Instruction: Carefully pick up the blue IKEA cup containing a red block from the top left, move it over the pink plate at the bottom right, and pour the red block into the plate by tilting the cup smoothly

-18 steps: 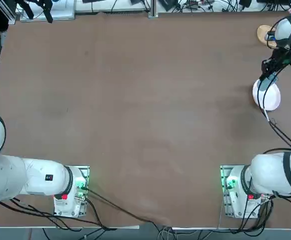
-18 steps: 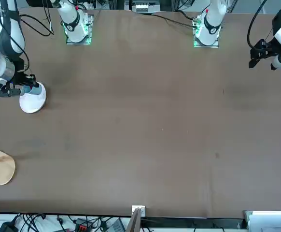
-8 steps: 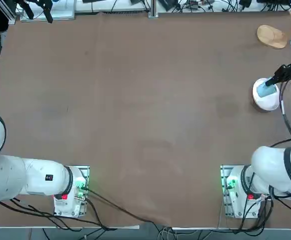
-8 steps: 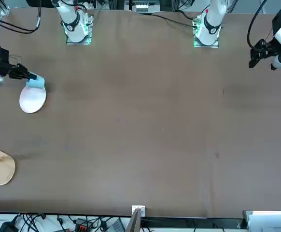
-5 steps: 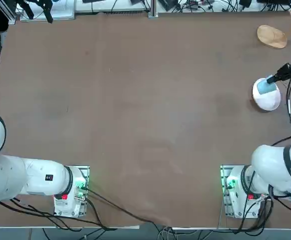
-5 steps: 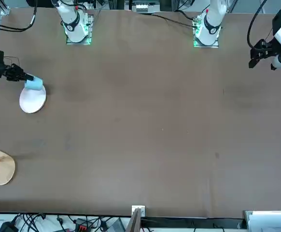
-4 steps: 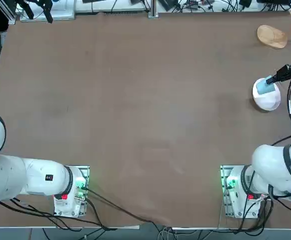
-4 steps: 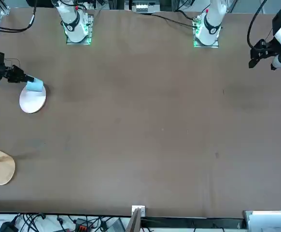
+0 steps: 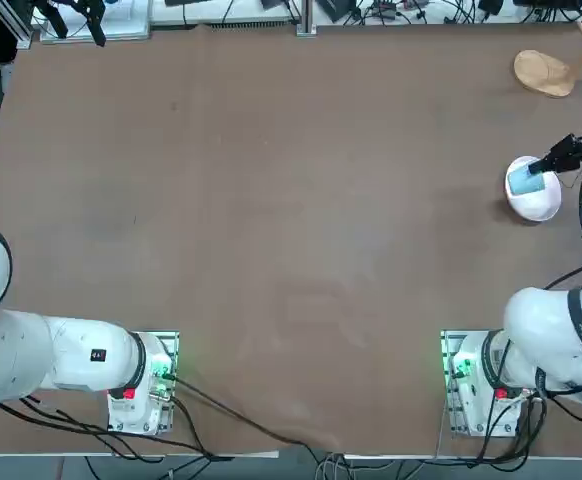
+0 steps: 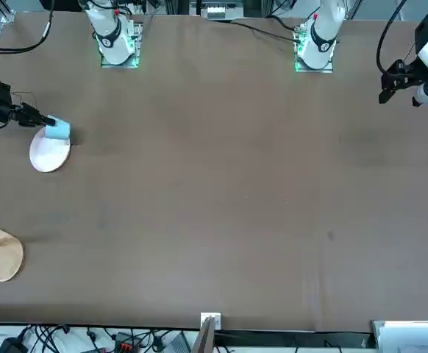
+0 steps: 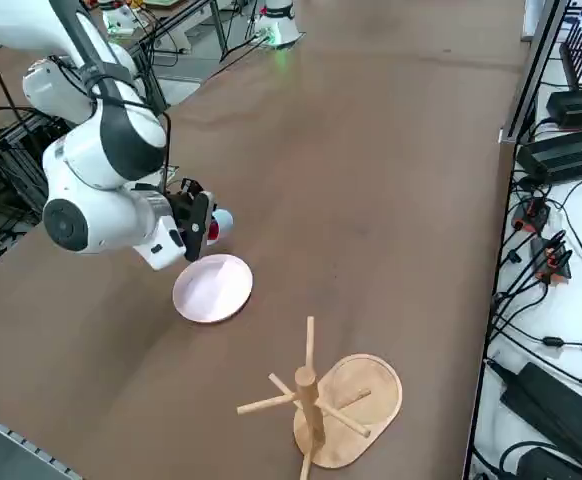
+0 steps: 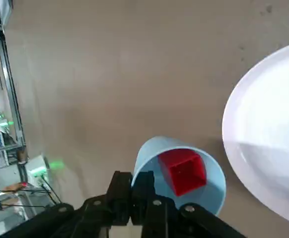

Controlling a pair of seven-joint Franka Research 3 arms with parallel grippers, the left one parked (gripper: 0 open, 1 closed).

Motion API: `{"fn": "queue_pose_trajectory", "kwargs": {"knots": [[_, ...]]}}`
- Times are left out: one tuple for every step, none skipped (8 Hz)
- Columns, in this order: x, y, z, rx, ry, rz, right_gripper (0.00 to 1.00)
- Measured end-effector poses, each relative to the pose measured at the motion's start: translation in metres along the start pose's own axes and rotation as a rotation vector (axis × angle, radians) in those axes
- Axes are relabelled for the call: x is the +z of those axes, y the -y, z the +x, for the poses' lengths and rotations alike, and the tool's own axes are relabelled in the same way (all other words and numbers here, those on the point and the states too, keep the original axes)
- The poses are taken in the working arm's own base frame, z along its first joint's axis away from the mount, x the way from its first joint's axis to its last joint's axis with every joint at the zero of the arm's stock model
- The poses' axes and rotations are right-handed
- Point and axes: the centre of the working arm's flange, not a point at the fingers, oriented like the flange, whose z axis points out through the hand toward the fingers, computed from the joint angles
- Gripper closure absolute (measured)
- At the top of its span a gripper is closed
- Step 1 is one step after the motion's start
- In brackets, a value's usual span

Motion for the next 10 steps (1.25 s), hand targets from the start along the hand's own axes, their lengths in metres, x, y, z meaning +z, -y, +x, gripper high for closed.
{"fn": "queue_pose_trajectory", "kwargs": {"knots": [[0.002, -0.008, -0.003, 0.029, -0.003, 0.02, 0.97], [0.004, -0.015, -0.006, 0.067, -0.001, 0.033, 0.97], [0.005, -0.021, -0.006, 0.106, 0.004, 0.046, 0.97], [0.004, -0.026, -0.006, 0.134, 0.019, 0.081, 0.97], [0.001, -0.031, -0.004, 0.154, 0.034, 0.136, 0.97], [-0.004, -0.038, -0.002, 0.165, 0.042, 0.177, 0.97], [-0.007, -0.045, -0.001, 0.17, 0.045, 0.196, 0.97], [-0.008, -0.048, 0.0, 0.172, 0.047, 0.202, 0.97], [-0.007, -0.05, 0.002, 0.171, 0.052, 0.208, 0.97], [-0.007, -0.05, 0.005, 0.169, 0.057, 0.232, 0.97]]}}
